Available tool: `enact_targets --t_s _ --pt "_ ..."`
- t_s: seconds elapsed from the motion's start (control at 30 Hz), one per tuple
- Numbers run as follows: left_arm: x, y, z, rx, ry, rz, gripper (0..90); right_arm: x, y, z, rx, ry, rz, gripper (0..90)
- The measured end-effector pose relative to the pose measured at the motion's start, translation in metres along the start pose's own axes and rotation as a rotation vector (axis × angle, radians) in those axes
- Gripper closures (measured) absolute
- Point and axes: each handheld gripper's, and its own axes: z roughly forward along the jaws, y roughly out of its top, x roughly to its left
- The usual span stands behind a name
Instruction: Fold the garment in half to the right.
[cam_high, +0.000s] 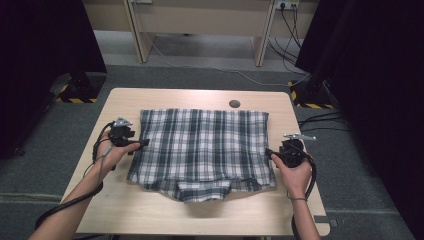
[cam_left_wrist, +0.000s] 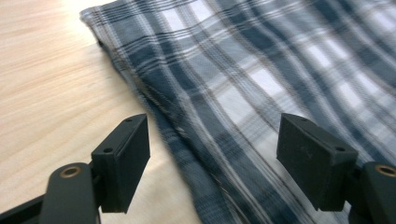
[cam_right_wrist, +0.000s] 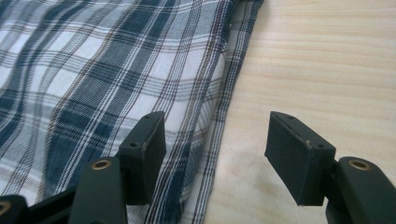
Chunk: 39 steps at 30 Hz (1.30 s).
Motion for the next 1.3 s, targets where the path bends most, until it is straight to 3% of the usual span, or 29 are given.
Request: enact_targets --t_s 0.07,0.43,0.73,0.97,1.3 --pt "0.001 0.001 0.005 0.009 0.000 -0.014 25.2 0.001 0.003 0.004 0.010 -0.004 -0.002 38.6" --pt "-0.002 -0.004 0.020 0.060 -0.007 0.009 27.4 0.006 0.009 0.025 0.050 -0.025 -0.021 39.8" --pt "-0.004 -0.008 0.026 0.050 -0.005 0.012 28.2 0.008 0.009 0.034 0.069 -0.056 -0.054 43.2" --pt "-0.010 -0.009 0.024 0.033 -0.015 0.007 46.1 0.010 0.009 0.037 0.061 -0.071 -0.070 48.3" --pt "-0.011 -0.010 0.023 0.014 -0.025 -0.067 72.2 0.014 0.008 0.038 0.045 -0.069 -0.080 55.4"
